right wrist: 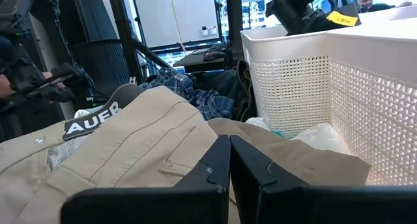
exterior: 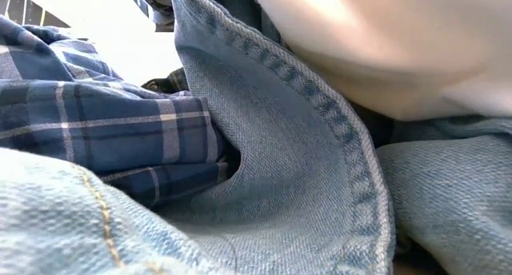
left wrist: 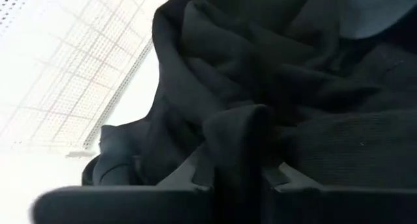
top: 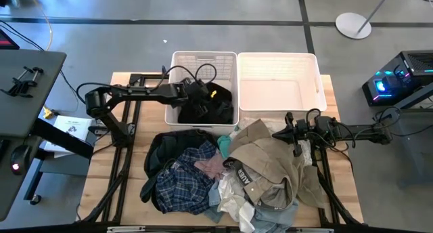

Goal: Sort clothes
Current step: Put the black shirts into the left white bin, then put the blue checkered shirts into the left white bin

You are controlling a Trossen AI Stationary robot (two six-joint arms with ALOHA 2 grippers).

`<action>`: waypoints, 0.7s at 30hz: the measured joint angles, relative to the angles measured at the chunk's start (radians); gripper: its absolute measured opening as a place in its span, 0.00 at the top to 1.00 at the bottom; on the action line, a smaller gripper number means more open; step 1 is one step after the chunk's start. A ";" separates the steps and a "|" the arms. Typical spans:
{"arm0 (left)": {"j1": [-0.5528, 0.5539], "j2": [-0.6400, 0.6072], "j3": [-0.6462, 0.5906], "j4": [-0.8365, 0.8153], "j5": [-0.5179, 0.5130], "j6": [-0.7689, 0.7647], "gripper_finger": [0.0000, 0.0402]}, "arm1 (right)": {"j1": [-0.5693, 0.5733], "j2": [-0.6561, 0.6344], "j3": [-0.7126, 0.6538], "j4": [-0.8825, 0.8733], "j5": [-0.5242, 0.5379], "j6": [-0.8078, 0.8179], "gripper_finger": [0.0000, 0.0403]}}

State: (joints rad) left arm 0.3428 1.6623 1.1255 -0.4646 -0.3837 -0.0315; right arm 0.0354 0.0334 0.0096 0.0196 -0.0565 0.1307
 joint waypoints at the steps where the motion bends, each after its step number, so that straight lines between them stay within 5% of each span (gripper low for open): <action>1: 0.000 0.000 0.000 0.003 0.010 0.000 0.83 | 0.000 0.000 0.000 0.000 0.000 0.000 1.00; 11: 0.004 0.000 0.150 -0.145 0.036 -0.036 0.41 | 0.000 0.000 0.000 0.000 0.000 0.000 1.00; 21: -0.076 0.000 0.561 -0.480 -0.041 -0.034 0.41 | 0.000 0.000 0.000 0.000 0.000 0.000 1.00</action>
State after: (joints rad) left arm 0.2666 1.6627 1.6863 -0.9444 -0.4248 -0.0659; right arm 0.0357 0.0330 0.0093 0.0196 -0.0563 0.1303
